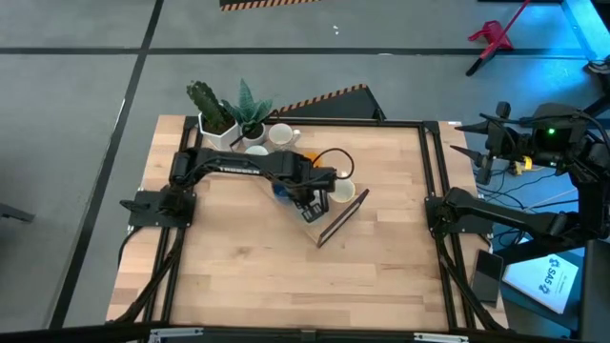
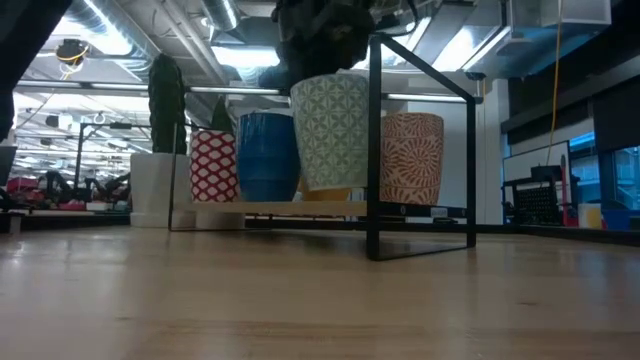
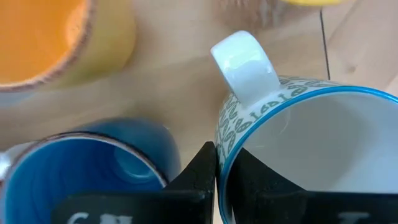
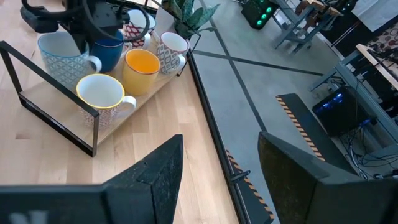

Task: Place coffee mugs
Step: Put the green mug on the shelf

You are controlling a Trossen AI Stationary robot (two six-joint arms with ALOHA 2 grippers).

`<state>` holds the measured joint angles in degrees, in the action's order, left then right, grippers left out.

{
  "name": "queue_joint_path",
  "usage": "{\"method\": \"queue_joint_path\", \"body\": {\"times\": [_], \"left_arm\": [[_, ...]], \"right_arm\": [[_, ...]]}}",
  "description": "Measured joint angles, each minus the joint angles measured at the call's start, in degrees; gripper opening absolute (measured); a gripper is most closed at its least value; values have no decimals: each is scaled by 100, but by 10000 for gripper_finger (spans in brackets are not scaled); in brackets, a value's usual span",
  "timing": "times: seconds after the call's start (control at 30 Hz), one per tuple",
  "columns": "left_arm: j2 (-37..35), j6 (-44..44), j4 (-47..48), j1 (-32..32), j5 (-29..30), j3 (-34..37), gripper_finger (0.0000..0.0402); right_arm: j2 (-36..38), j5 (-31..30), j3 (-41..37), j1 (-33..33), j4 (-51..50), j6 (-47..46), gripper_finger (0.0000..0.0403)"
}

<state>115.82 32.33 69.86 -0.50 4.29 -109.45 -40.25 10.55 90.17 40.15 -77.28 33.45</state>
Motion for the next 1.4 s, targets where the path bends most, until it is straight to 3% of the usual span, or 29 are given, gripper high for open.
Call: {"method": "queue_joint_path", "body": {"times": [0.6, 0.9, 1.1, 1.4], "left_arm": [[252, -147, -151, 7, -220, -2, 17], [272, -139, -129, 13, -206, 4, 92], [228, -21, -133, 14, -237, -7, 116], [182, -65, 366, 14, -314, -1014, 121]], "right_arm": [[0, -1, 0, -1, -57, -5, 195], [0, -2, 0, 1, -87, 22, 195], [0, 0, 0, 1, -87, 26, 195], [0, 0, 0, 1, -2, 28, 195]]}}
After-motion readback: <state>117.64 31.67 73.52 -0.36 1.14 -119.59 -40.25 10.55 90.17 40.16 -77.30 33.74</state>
